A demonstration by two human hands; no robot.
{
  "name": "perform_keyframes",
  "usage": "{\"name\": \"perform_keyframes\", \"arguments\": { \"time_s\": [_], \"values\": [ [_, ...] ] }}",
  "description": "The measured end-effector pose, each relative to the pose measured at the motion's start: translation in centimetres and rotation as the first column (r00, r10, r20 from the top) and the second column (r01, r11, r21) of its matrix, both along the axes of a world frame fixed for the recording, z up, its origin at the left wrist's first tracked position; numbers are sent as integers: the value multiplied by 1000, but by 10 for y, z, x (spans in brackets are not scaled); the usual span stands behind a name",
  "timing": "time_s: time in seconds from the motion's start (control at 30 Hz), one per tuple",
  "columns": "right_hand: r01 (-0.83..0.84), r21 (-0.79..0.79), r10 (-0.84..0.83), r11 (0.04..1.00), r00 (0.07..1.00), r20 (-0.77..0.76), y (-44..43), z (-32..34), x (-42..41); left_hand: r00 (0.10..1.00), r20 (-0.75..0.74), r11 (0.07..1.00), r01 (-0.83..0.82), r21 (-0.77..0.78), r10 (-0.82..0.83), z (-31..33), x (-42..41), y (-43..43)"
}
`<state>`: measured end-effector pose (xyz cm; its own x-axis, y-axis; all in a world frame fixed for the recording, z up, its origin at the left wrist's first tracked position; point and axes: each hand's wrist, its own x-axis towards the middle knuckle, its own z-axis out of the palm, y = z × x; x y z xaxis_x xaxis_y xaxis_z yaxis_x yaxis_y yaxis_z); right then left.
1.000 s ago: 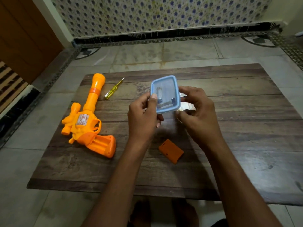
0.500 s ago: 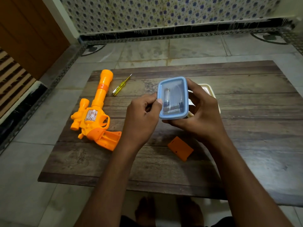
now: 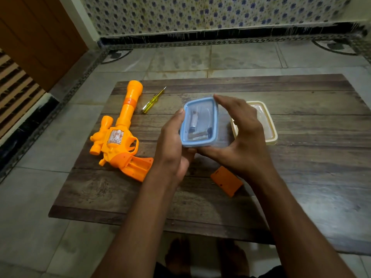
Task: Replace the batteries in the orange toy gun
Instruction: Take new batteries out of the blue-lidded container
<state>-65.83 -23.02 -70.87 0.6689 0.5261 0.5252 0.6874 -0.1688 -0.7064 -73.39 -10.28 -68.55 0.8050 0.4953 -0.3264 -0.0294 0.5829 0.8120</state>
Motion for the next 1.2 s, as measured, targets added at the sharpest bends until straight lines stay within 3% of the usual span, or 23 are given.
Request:
{"name": "perform_keyframes", "arguments": {
  "time_s": [0.2,0.43,0.63,0.93,1.2],
  "values": [
    [25,6,-25,1000,979,201,-2,5,0,999,31,997,-10,-77,12,0,0,4],
    [23,33,-30,999,971,236,0,3,-2,996,89,977,-3,-214,23,-3,-4,8],
    [31,4,-30,1000,955,295,4,0,-3,995,48,980,90,-177,-83,-6,-3,2],
    [-58,8,49,998,906,421,16,3,-18,999,-48,992,16,-129,-23,-13,7,9],
    [116,5,-100,993,832,546,29,0,-33,998,-69,996,2,-88,-8,-17,11,9]
  ]
}}
